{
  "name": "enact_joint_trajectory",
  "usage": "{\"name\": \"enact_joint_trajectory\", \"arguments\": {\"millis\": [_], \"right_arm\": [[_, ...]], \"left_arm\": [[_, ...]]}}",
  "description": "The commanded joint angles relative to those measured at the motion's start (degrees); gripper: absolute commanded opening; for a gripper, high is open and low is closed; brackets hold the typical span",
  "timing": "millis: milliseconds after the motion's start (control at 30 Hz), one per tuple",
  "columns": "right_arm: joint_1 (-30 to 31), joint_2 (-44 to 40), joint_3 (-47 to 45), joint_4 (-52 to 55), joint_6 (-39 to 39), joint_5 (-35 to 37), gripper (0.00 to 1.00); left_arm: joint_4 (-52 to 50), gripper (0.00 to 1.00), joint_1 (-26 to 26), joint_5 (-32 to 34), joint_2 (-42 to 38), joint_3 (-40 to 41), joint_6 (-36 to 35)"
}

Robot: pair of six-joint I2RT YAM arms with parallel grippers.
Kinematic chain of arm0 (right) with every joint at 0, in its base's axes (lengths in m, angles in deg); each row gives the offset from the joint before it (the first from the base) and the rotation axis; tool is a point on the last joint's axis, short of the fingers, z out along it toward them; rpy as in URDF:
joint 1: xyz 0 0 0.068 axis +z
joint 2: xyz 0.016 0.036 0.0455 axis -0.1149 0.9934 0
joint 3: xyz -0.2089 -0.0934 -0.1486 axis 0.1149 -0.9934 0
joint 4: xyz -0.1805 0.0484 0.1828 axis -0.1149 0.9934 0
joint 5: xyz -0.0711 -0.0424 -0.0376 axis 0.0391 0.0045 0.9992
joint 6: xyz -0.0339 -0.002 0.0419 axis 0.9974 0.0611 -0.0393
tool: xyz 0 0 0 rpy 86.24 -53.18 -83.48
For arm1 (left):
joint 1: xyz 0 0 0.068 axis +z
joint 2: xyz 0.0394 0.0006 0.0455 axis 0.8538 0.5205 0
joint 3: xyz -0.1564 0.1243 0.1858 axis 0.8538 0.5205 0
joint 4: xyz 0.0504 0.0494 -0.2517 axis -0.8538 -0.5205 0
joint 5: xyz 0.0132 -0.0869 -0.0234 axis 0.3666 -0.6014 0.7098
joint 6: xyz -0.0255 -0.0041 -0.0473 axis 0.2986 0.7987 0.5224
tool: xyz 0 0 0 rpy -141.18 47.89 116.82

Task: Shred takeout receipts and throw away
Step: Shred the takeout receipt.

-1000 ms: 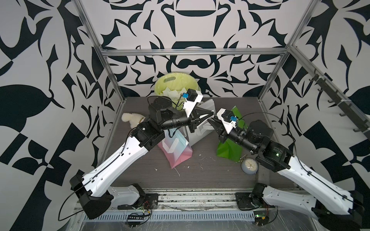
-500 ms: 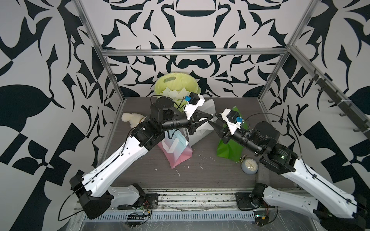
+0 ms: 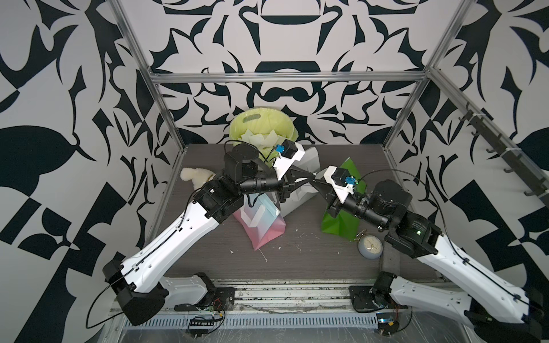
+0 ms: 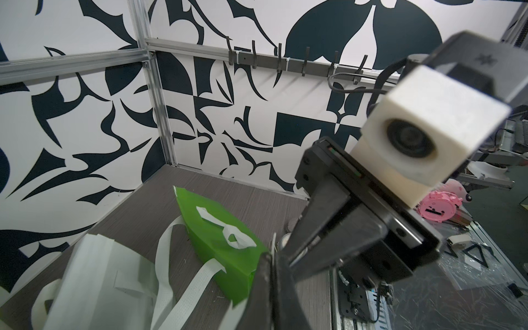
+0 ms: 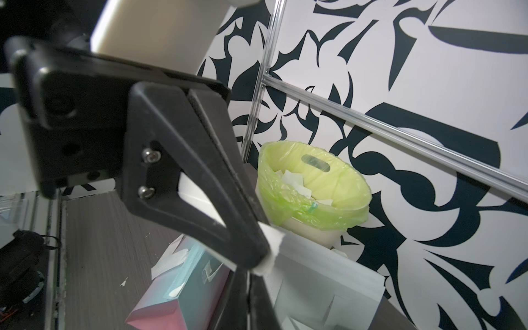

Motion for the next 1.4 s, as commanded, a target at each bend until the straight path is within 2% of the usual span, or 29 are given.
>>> {"name": "enact_joint_trajectory", "arguments": {"millis": [0, 167, 267, 400, 567, 933, 1000, 1133, 1200, 1233, 1367], "right_arm": [[0.1, 0.5, 3.0, -0.9, -0.2, 0.1, 0.00], [0.2, 1.2, 2.8, -0.7, 0.6, -1.0, 0.00], [1.0, 0.9, 2.0, -1.7, 1.7, -1.1, 0.00], [2.8, 1.4, 1.5, -2.6, 3.0, -3.7, 0.00], [6.3, 1.9, 0.5, -3.4, 3.7, -2.7, 0.00], [8.5, -1.5, -5.4, -6.9, -0.7, -1.4, 0.00], [8.5, -1.0, -6.1, -8.9, 0.0, 1.4, 0.00], [8.1, 4.0, -2.9, -13.8, 2.5, 11.3, 0.00], [6.3, 8.1, 0.4, -16.0, 2.6, 15.4, 0.00], [4.5, 10.6, 2.5, -17.0, 1.4, 15.1, 0.00], [-6.0, 20.1, 9.7, -21.6, -8.6, 6.8, 0.00]], "left_arm": [[-0.2, 0.00, 0.0, 0.0, 0.3, -2.0, 0.6], [-0.8, 0.00, -0.1, 4.9, 2.9, -4.0, 4.2], [-2.4, 0.00, -0.1, 11.1, 3.9, -5.2, 5.8], [-3.1, 0.00, -0.1, 14.7, 5.3, -5.7, 6.0], [-2.9, 0.00, 1.6, 23.9, 6.3, -6.0, 6.3], [3.9, 0.00, 13.2, 21.8, 7.8, -6.1, 14.1], [5.4, 0.00, 15.8, 20.5, 7.9, -5.9, 15.9], [8.8, 0.00, 19.9, 19.2, 9.2, -6.1, 17.4], [10.1, 0.00, 22.2, 18.5, 11.0, -7.4, 18.9], [11.2, 0.00, 23.5, 18.0, 12.1, -8.0, 20.5], [18.5, 0.00, 28.0, 17.3, 15.8, -8.3, 26.0]]}}
